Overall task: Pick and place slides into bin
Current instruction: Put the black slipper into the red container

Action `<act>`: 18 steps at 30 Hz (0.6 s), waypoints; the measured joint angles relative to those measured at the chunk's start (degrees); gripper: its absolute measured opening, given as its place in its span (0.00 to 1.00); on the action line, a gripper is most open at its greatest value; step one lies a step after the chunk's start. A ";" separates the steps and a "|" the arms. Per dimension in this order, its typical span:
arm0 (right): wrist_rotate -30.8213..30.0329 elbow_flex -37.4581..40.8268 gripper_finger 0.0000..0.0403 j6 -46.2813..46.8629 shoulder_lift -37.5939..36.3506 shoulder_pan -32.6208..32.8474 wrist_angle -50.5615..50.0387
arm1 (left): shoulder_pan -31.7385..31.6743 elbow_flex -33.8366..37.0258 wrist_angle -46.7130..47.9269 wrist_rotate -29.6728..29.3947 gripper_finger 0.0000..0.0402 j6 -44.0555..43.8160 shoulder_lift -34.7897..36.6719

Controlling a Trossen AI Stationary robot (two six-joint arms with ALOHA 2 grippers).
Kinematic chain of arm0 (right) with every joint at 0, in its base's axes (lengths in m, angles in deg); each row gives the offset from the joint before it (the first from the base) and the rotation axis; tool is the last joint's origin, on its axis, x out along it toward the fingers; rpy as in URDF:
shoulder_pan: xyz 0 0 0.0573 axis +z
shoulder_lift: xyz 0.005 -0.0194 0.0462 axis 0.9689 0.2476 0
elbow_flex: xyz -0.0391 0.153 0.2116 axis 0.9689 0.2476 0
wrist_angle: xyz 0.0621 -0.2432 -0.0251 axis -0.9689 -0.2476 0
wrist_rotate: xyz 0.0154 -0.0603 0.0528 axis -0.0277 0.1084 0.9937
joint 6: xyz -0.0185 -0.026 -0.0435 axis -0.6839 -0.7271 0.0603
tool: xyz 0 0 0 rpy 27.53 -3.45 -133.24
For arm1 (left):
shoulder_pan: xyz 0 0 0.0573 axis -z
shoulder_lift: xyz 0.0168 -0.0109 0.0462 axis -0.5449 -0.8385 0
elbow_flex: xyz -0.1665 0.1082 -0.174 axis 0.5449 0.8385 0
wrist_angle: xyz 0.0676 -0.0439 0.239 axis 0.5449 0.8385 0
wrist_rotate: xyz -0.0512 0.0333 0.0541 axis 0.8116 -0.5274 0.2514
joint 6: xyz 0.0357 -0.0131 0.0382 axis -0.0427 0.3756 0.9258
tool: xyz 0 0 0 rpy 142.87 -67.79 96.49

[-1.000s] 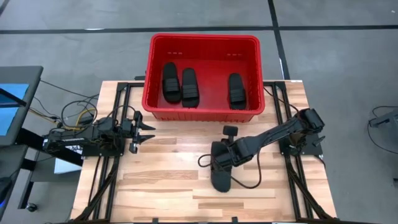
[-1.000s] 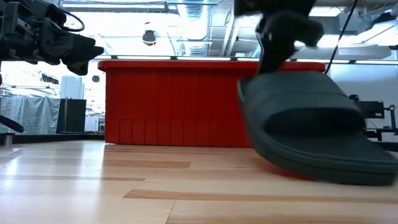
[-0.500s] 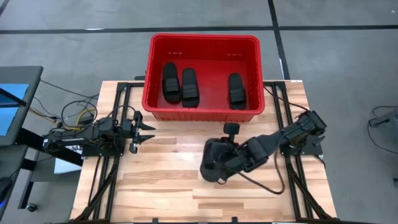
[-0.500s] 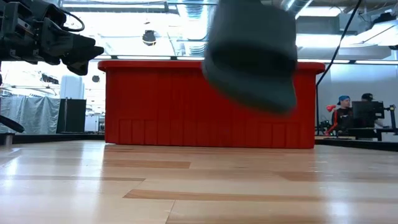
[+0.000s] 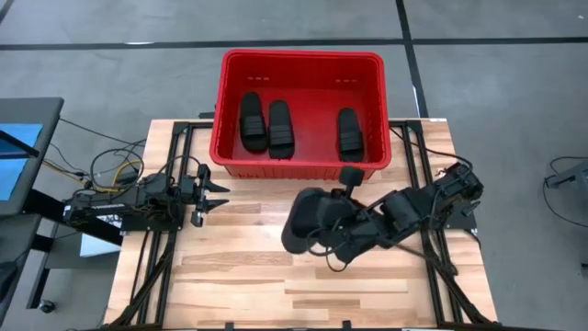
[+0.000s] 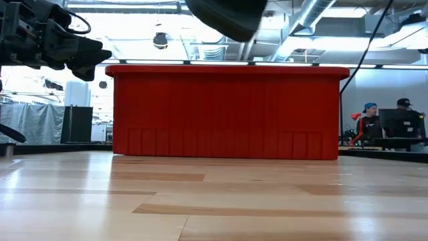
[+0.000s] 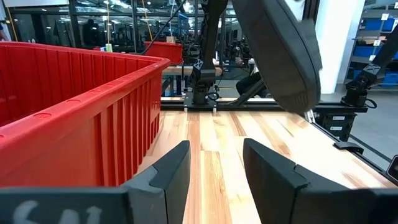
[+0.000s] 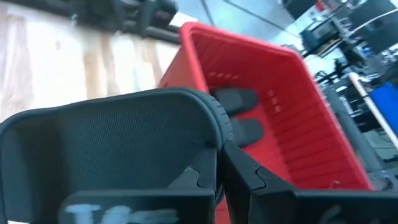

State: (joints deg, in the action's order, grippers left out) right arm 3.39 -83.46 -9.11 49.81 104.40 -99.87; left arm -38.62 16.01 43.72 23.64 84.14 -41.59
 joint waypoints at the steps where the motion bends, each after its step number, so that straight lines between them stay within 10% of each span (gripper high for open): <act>1: -0.64 -0.95 0.00 -0.03 0.00 -0.14 -0.58 | 0.02 0.00 0.00 0.00 0.35 0.00 -0.02; 18: -12.10 -17.55 0.00 -16.86 -0.02 -12.58 -6.42 | 0.01 0.00 0.00 -0.02 0.35 -0.01 -0.02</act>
State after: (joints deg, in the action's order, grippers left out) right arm -8.71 -101.01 -25.96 49.79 91.83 -106.29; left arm -38.62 16.01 43.72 23.62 84.13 -41.61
